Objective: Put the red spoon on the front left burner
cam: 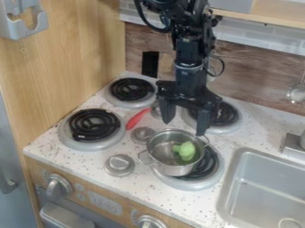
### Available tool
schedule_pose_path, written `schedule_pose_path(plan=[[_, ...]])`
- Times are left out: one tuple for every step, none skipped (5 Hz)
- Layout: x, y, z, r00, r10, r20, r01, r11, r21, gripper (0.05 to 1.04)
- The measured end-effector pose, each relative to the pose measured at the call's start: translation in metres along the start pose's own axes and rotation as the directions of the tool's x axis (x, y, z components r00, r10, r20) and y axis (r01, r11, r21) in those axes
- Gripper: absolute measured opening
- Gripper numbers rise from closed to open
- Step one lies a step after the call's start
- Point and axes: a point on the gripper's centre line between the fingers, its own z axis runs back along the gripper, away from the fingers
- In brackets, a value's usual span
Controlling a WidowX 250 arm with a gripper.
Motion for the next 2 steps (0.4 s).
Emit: schedule_pose_path(plan=[[-0.007, 0.000, -0.012, 0.999, 0.001, -0.041, -0.001, 1.000, -0.002, 0.998], [0.003, 0.011, -0.013, 0.998, 0.040, -0.041, -0.041, 0.999, -0.018, 0.998]])
